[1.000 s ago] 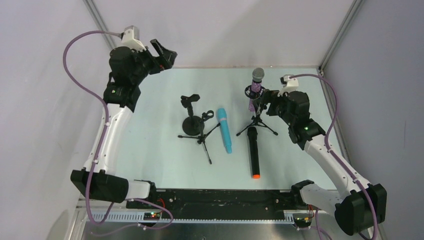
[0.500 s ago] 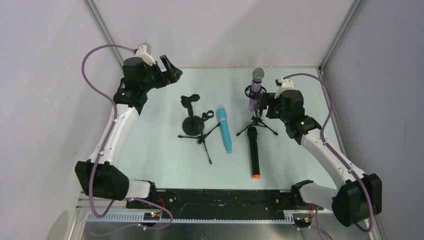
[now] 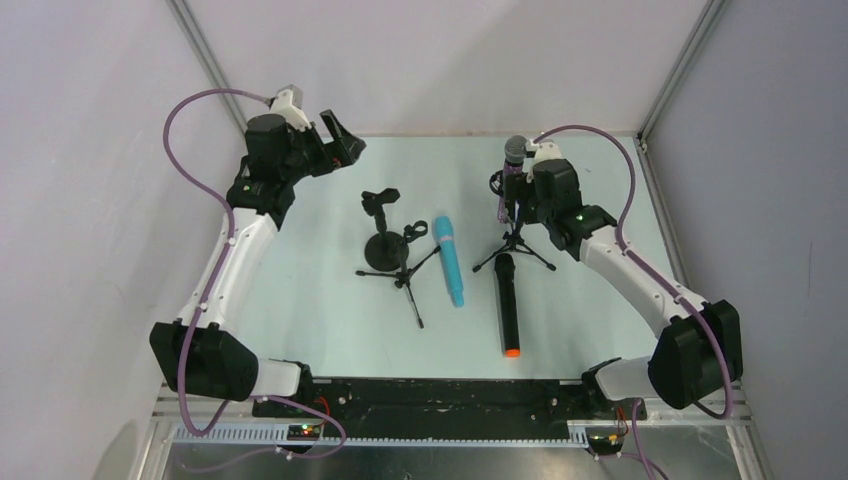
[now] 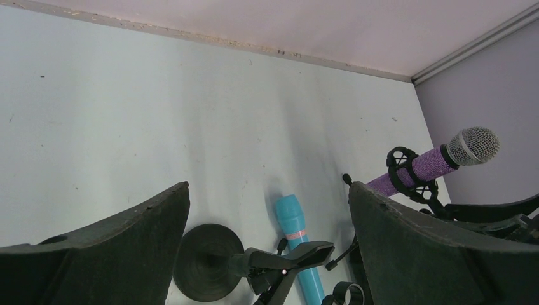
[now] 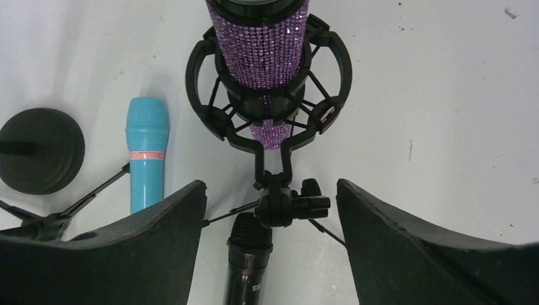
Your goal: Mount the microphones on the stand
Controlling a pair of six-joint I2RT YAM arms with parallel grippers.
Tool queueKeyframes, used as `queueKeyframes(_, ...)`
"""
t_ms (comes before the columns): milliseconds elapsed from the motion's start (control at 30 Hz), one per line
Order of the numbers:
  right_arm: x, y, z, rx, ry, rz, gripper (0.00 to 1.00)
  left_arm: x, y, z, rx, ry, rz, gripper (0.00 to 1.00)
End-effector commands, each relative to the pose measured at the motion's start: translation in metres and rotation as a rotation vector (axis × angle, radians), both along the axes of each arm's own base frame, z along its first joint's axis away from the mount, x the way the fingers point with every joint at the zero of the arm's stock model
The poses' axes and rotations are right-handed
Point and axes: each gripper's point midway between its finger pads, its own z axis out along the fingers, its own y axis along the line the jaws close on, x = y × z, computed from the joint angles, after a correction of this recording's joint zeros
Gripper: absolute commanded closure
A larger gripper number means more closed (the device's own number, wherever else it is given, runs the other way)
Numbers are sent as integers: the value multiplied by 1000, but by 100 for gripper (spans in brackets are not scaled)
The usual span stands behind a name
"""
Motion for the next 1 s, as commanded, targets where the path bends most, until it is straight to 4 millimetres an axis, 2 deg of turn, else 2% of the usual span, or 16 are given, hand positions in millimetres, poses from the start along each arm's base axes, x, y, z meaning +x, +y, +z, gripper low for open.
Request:
queueKeyframes(0, 7, -7, 12, -48, -24, -9, 24, -6, -5, 33, -23, -89, -28, 2)
queueKeyframes(200, 11, -3, 2, -46, 11, 20, 38, -7, -5, 33, -21, -89, -29, 2)
queueKeyframes(400, 12, 1, -1, -33, 23, 39, 46, -7, -6, 33, -22, -90, -33, 2)
queueKeyframes(533, 14, 4, 1, -24, 12, 45, 57, -8, -6, 35, -19, -94, -33, 2)
queueKeyframes(633, 16, 3, 4, -17, 1, 42, 71, -9, -5, 36, -20, -99, -29, 2)
queueKeyframes(800, 19, 6, 11, 8, -25, 39, 81, -10, -4, 38, -14, -105, -22, 2)
queueKeyframes(967, 21, 7, 25, 38, -69, 30, 92, -11, -5, 40, -15, -110, -27, 2)
